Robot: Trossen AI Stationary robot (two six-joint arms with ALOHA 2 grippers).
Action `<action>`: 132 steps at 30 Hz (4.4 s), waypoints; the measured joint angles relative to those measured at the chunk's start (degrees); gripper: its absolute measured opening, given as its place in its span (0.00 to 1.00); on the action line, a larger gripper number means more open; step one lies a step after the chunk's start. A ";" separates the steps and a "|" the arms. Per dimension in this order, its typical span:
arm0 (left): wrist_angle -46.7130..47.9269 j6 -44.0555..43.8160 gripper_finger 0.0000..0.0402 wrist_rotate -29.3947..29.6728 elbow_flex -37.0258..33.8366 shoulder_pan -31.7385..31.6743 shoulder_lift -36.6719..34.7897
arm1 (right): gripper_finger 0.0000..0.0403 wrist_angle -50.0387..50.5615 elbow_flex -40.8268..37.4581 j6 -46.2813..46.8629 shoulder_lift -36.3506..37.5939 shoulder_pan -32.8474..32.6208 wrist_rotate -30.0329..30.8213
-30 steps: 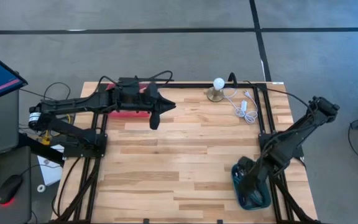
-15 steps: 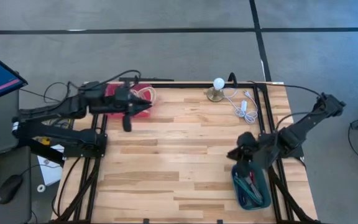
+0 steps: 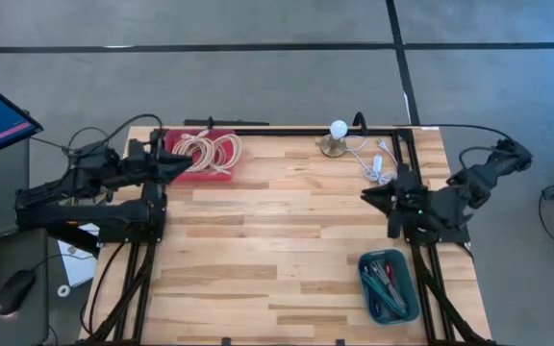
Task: Pick & Place USB Port
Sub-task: Return to Home Position
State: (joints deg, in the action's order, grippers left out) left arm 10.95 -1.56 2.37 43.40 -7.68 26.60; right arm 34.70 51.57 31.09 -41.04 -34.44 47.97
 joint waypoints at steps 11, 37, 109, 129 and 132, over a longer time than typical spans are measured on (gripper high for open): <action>-4.04 -1.03 0.12 -2.30 -7.86 0.00 -8.01 | 0.16 -4.35 -0.42 -10.82 5.12 0.11 -3.34; -18.85 -5.79 0.12 -7.03 -20.77 0.00 -8.12 | 0.07 -26.09 -22.18 -23.07 29.95 12.39 -18.05; -14.86 -5.32 0.12 4.04 -42.97 -0.13 -26.59 | 0.00 -10.93 -30.50 -14.03 40.81 12.83 -4.54; -13.31 -4.68 0.12 4.04 -43.10 -0.13 -26.22 | 0.00 -14.55 -42.18 -10.13 40.84 12.85 3.72; -13.27 -4.68 0.12 4.04 -43.08 -0.13 -26.22 | 0.00 -15.53 -44.87 -8.15 40.84 12.83 3.77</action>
State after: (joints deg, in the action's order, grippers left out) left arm -2.32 -6.24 6.42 0.32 -7.81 0.38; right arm 19.18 6.70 22.94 -0.21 -21.61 51.75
